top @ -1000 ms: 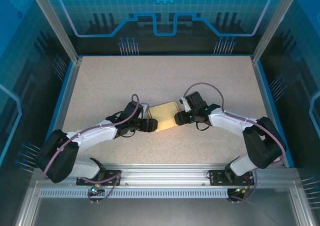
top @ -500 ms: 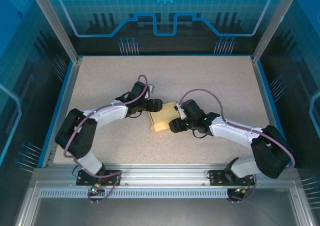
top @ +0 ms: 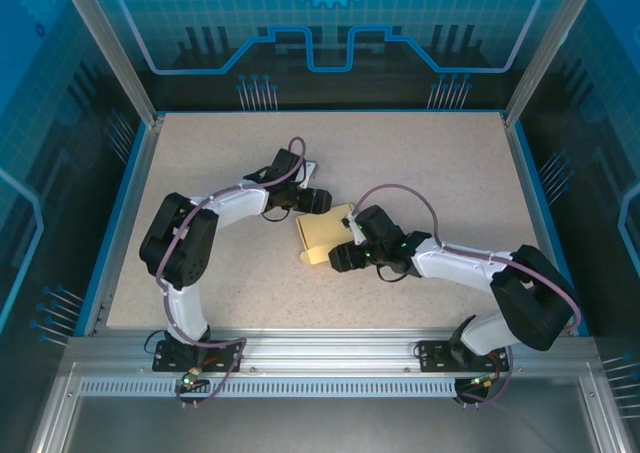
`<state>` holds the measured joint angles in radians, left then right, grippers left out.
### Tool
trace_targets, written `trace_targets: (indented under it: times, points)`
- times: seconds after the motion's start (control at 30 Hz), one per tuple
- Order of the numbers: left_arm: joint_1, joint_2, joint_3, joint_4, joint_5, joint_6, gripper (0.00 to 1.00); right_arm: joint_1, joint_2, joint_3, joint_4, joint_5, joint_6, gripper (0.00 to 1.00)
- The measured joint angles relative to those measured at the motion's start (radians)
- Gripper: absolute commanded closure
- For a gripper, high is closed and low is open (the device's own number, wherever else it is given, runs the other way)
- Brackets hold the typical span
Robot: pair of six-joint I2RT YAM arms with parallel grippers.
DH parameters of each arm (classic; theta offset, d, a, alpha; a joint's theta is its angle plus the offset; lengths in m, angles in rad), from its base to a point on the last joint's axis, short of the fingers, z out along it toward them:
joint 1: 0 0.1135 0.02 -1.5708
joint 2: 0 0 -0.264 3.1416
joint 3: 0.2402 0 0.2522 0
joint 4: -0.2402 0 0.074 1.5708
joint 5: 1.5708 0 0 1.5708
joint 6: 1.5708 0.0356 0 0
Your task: Fold the paper box
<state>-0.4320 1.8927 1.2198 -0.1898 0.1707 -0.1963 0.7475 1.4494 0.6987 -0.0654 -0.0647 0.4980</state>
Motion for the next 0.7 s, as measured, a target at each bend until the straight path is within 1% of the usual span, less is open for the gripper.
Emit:
trace_targets:
  times: [0.2, 0.4, 0.7]
  points:
    - [0.006, 0.033, 0.024, -0.045, 0.049, 0.032, 0.22, 0.000, 0.039, -0.011, 0.037, -0.023, 0.039, 0.31]
    - [0.016, 0.048, 0.036, -0.064, 0.086, 0.046, 0.23, 0.000, 0.036, -0.015, 0.044, -0.021, 0.057, 0.31]
    - [0.017, 0.050, 0.034, -0.075, 0.119, 0.045, 0.28, -0.013, -0.074, -0.018, -0.008, 0.005, 0.048, 0.31]
